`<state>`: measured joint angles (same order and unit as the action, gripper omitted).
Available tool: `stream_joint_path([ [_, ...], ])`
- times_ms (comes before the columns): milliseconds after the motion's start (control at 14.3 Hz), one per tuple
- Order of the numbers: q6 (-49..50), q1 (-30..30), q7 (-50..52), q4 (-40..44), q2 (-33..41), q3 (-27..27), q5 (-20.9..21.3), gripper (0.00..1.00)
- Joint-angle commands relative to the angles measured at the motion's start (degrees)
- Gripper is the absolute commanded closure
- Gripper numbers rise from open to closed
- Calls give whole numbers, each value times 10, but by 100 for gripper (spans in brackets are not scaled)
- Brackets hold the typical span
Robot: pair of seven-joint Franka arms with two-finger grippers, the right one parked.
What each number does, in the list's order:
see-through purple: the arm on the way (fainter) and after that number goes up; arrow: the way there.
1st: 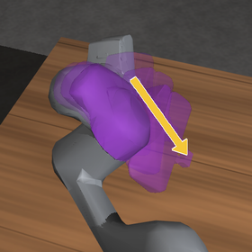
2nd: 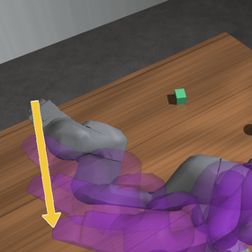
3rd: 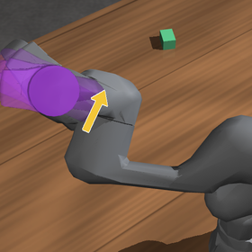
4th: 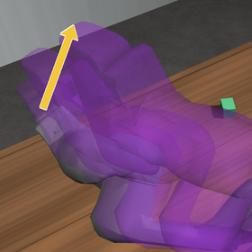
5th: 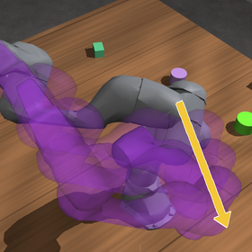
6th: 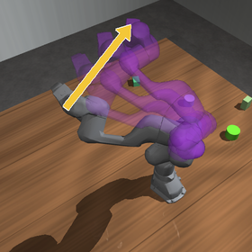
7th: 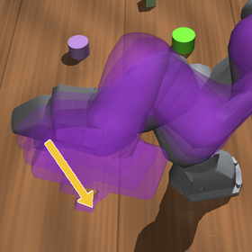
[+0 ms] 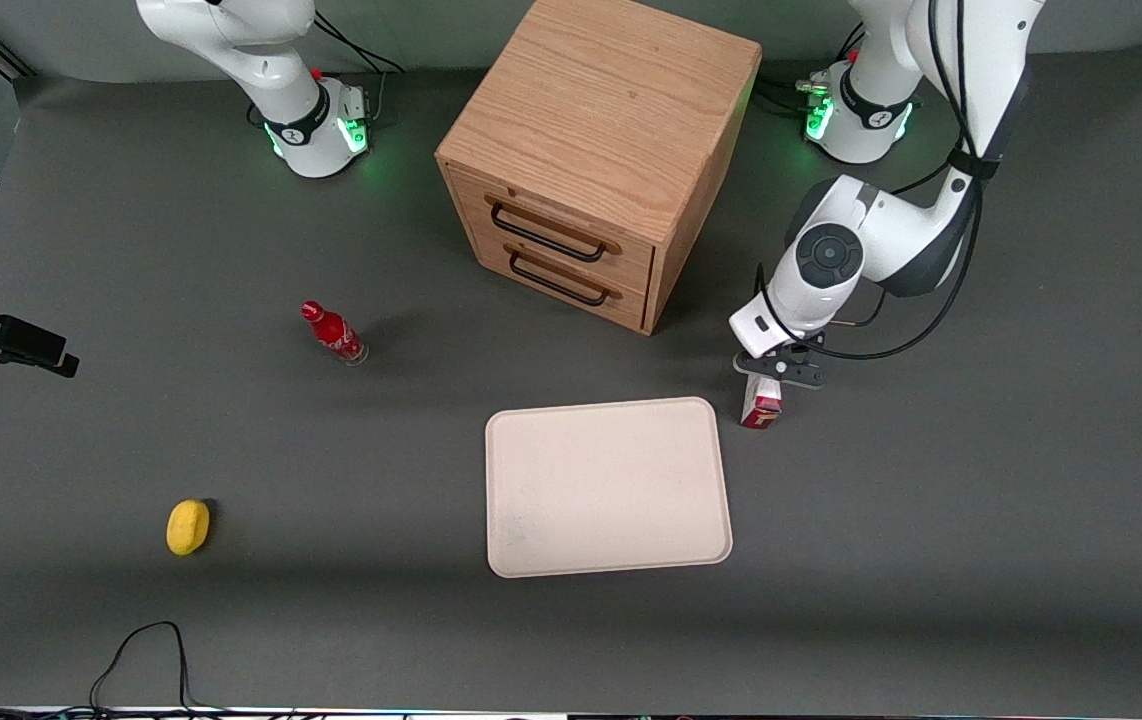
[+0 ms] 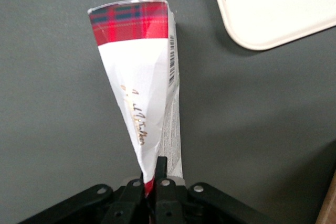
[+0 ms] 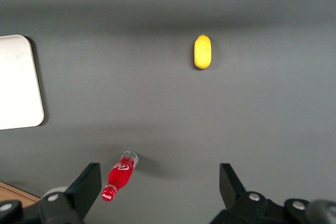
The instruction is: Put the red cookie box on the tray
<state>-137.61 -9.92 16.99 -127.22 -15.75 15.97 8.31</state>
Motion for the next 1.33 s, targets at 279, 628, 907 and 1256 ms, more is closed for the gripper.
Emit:
stream_joint_path([
  [279,217,-3,9,198,38,-31,-7,100],
  [628,343,-4,11,415,-4,-62,-67,100],
  [907,421,-19,66,602,-108,-61,-85,100],
  [1256,453,-72,83,729,-251,-64,-81,100],
])
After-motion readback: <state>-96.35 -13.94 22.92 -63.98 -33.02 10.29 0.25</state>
